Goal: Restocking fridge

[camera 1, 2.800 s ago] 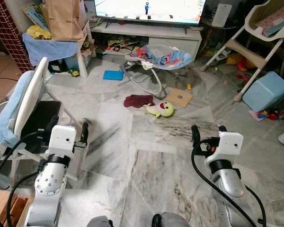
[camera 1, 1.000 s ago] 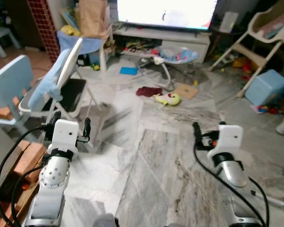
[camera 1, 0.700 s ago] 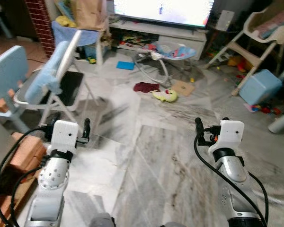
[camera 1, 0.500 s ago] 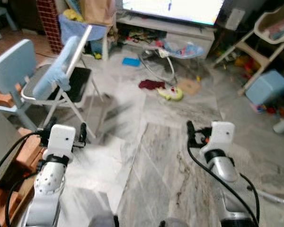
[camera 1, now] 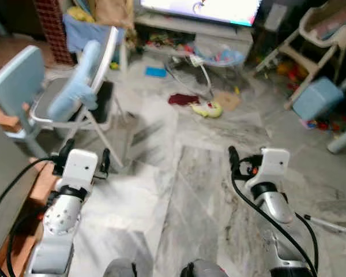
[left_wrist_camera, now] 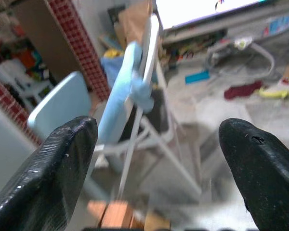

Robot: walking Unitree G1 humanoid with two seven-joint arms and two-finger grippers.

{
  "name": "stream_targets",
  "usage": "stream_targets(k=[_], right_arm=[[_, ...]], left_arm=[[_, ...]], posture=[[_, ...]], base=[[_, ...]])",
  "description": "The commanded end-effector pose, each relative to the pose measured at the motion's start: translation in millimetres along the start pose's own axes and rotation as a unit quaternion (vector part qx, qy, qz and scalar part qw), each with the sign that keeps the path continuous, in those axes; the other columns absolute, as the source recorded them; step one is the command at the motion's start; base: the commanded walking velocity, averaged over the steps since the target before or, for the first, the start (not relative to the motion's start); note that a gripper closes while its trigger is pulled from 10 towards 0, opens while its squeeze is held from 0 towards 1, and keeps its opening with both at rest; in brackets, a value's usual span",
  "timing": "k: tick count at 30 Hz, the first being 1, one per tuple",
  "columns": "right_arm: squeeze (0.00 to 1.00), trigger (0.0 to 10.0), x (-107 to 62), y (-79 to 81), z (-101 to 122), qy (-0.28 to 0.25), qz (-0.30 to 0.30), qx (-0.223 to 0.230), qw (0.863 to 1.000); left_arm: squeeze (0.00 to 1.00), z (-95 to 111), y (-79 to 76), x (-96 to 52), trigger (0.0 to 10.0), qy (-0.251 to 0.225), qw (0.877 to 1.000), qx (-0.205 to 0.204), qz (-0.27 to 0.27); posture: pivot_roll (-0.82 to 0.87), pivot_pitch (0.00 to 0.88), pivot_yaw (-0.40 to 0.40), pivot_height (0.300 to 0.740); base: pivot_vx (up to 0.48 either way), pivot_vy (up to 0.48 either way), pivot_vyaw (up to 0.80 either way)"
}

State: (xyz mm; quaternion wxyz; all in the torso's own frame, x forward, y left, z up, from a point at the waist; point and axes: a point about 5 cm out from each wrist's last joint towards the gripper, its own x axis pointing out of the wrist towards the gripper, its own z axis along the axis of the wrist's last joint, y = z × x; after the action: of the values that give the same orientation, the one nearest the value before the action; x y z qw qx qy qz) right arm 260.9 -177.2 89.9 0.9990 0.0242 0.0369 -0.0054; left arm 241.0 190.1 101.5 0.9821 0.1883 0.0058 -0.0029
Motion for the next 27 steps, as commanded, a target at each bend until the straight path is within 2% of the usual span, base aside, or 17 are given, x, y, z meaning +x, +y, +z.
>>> stream_targets(k=[1, 5, 13, 16, 19, 22, 27], right_arm=[[0.00, 10.0, -2.4, -8.2, -2, 0.007, -0.012, -0.005, 1.000], [0.00, 10.0, -1.2, -10.1, -2, 0.007, -0.015, -0.006, 1.000], [0.00, 10.0, -0.1, -8.9, -2, 0.007, -0.014, -0.008, 1.000], [0.00, 10.0, 1.1, -8.7, -2, 0.006, -0.013, -0.009, 1.000], [0.00, 10.0, 1.8, -8.5, -1, 0.005, -0.013, -0.009, 1.000], [0.00, 10.0, 3.1, -8.0, -1, 0.002, -0.014, -0.011, 1.000], [0.00, 10.0, 4.1, -7.9, 0, -0.002, -0.016, -0.011, 1.000]], left_arm=[[0.00, 1, -8.4, -0.5, 10.0, 0.001, 1.000, -0.008, -0.017], [0.00, 5, -10.4, 1.3, 10.0, -0.015, 0.999, 0.021, -0.033], [0.00, 1, -9.0, 2.0, 10.0, -0.004, 1.000, 0.005, -0.020], [0.00, 5, -6.2, 2.6, 10.0, -0.021, 1.000, -0.007, -0.016], [0.00, 5, -5.4, 3.0, 10.0, -0.023, 1.000, -0.001, -0.015], [0.00, 4, -2.8, 2.6, 10.0, -0.022, 0.999, -0.021, -0.018], [0.00, -4, 6.9, 5.8, 10.0, 0.000, 0.999, -0.049, 0.016]], posture=[[0.05, 0.041, -0.067, 0.740], [0.05, 0.039, -0.067, 0.740], [0.05, 0.038, -0.068, 0.740], [0.05, 0.033, -0.069, 0.740], [0.06, 0.032, -0.069, 0.740], [0.06, 0.031, -0.069, 0.740], [0.06, 0.027, -0.071, 0.740]], base=[[-0.330, 0.352, 0.00], [-0.331, 0.352, 0.00], [-0.333, 0.349, 0.00], [-0.311, 0.361, 0.00], [0.000, 0.000, 0.00], [0.000, 0.000, 0.00], [0.000, 0.000, 0.00]])
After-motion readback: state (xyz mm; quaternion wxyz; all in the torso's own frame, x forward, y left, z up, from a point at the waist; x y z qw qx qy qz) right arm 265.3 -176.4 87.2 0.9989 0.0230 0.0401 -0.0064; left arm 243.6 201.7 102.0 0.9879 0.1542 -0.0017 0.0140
